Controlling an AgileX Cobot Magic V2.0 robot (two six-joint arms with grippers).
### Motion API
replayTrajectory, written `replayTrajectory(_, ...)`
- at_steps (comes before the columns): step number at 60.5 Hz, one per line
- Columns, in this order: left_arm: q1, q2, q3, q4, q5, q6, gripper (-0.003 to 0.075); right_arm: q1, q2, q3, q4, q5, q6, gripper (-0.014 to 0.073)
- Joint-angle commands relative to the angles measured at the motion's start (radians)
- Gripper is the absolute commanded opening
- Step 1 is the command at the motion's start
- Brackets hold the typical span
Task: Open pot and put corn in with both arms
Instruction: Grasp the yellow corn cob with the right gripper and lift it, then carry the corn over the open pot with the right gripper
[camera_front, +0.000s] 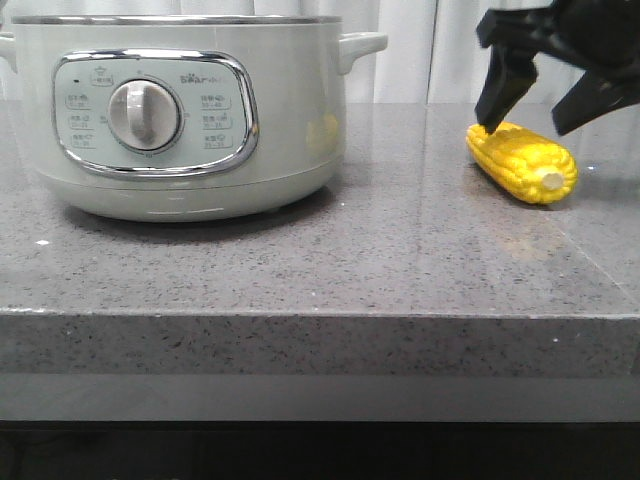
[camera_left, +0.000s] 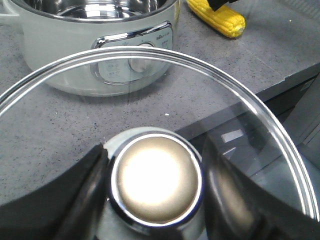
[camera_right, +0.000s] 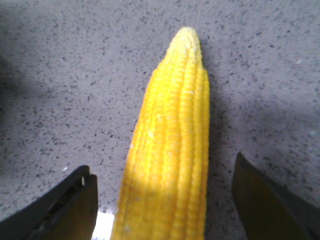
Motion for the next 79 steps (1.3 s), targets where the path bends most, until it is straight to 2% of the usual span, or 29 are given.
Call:
replayTrajectory(1, -0.003, 0.008, -0.035, -0.043, -0.138, -0.009, 0.0251, -0.001, -0.008, -0.059, 0.015, -0.018, -0.005, 0.0571)
replayTrajectory(16, -0.003, 0.008, -0.035, -0.043, -0.140, -0.009, 0.0251, -0.001, 0.010, -0.065, 0.015, -0.006, -0.005, 0.0547)
replayTrajectory(31, -0.003, 0.008, -0.035, -0.043, -0.146, -0.009, 0.0251, -0.001, 0.010, -0.065, 0.015, 0.006, -0.005, 0.0303)
replayTrajectory(38, -0.003, 0.008, -0.035, -0.043, -0.153, -0.009, 0.0251, -0.001, 0.008, -0.076, 0.015, 0.008, -0.005, 0.0246)
replayTrajectory(58, -0.003, 0.008, -0.035, -0.043, -0.155, -0.009, 0.0251, 0.006, -0.062, -0.264, 0.015, 0.050, -0.049, 0.0222)
replayTrajectory(67, -0.003, 0.008, -0.035, -0.043, -0.155, -0.009, 0.0251, 0.083, -0.059, -0.404, 0.015, 0.059, -0.081, 0.0223)
replayTrajectory(79, -0.003, 0.008, -0.035, -0.043, -0.155, -0.009, 0.0251, 0.295, 0.030, -0.594, 0.015, 0.059, -0.120, 0.0223)
